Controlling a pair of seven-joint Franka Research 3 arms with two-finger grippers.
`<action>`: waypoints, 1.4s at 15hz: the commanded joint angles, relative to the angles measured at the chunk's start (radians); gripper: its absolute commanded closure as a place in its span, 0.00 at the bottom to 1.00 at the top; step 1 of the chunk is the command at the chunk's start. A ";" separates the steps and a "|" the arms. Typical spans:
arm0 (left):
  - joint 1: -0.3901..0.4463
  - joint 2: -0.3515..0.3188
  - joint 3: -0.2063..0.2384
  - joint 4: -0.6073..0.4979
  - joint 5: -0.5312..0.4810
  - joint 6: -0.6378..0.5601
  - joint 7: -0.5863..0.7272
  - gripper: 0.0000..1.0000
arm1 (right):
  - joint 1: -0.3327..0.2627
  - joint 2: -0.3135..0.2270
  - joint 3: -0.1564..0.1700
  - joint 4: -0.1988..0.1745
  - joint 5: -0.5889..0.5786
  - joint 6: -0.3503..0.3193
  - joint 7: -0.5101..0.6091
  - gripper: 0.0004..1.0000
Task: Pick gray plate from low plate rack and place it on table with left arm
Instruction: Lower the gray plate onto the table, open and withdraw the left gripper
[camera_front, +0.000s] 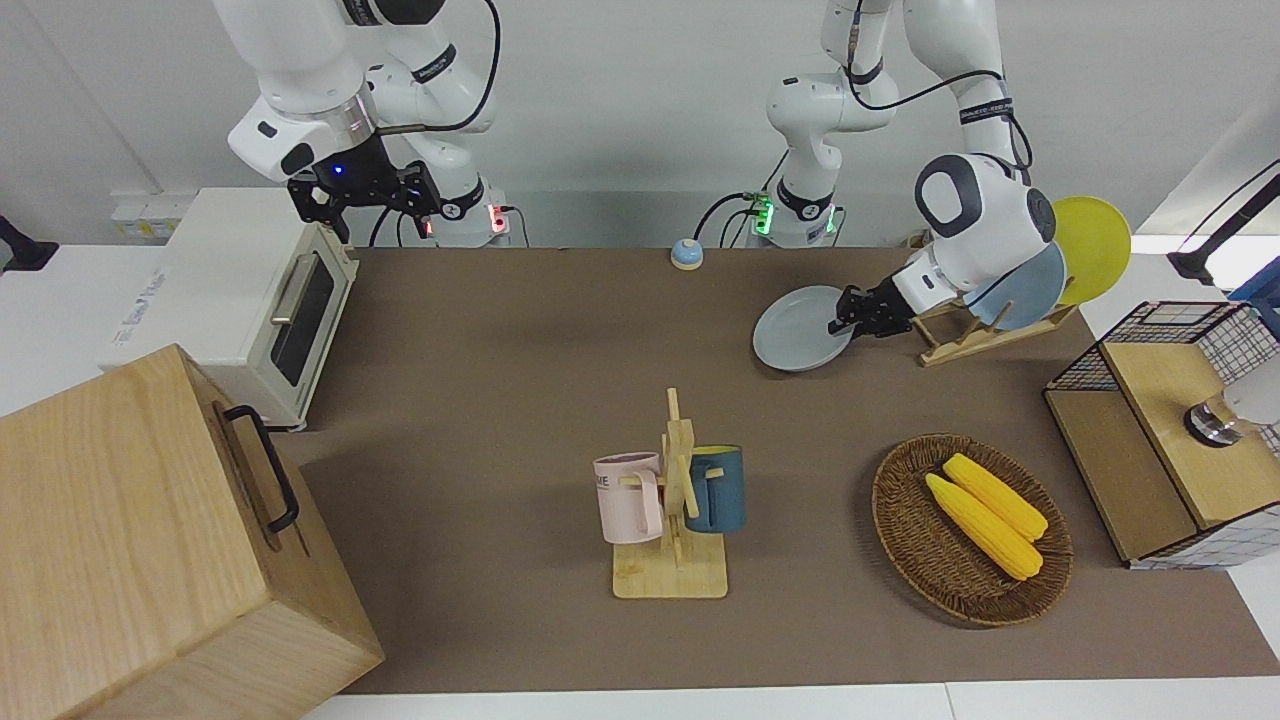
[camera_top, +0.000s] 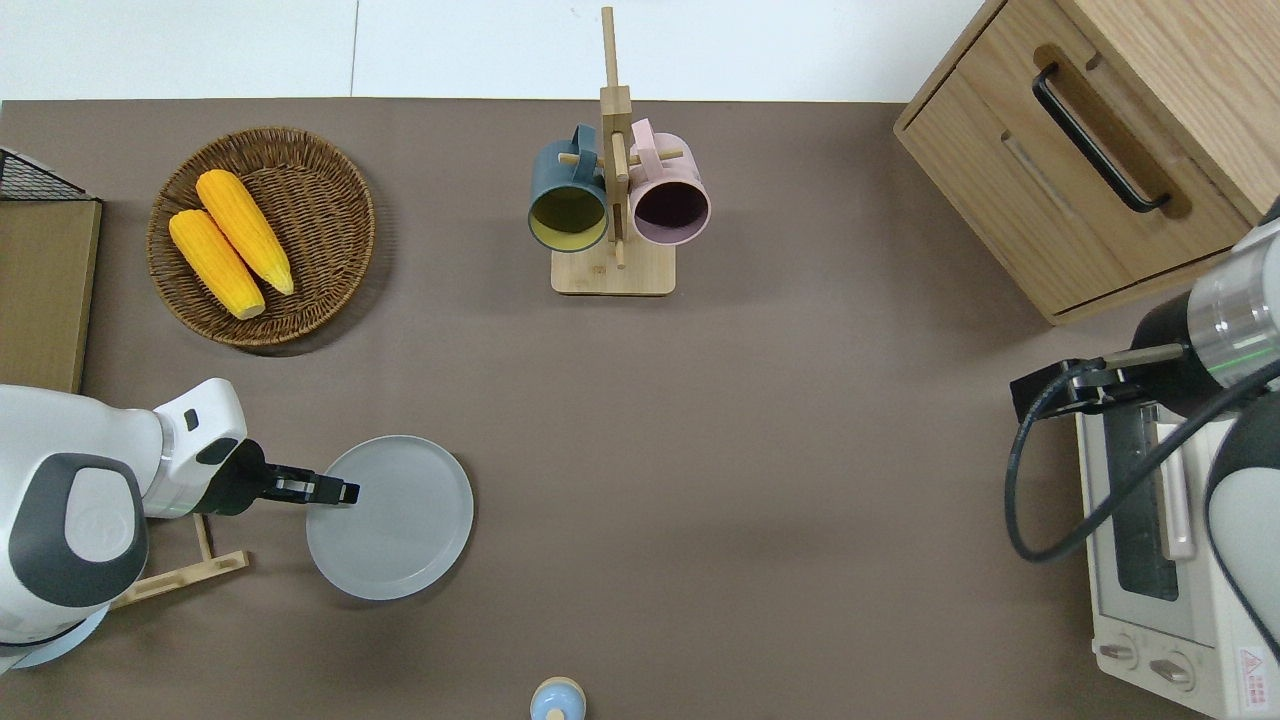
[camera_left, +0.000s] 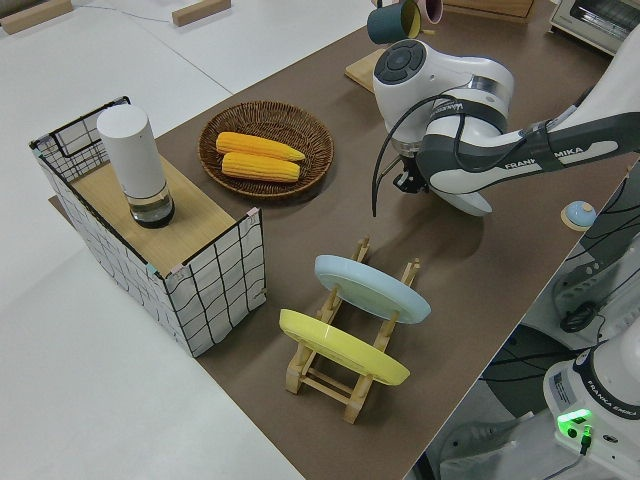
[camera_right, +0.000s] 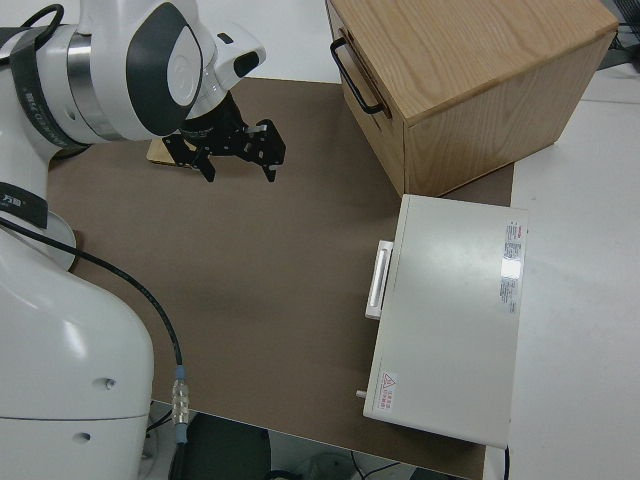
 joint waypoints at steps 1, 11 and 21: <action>0.018 0.001 -0.001 -0.005 -0.016 0.012 0.022 0.31 | -0.023 -0.002 0.021 0.007 -0.006 -0.011 0.012 0.02; 0.047 -0.004 0.002 0.042 0.037 0.001 -0.035 0.27 | -0.023 -0.002 0.021 0.006 -0.006 -0.011 0.012 0.02; 0.028 -0.022 -0.075 0.427 0.405 -0.255 -0.406 0.02 | -0.023 -0.002 0.021 0.006 -0.006 -0.011 0.012 0.02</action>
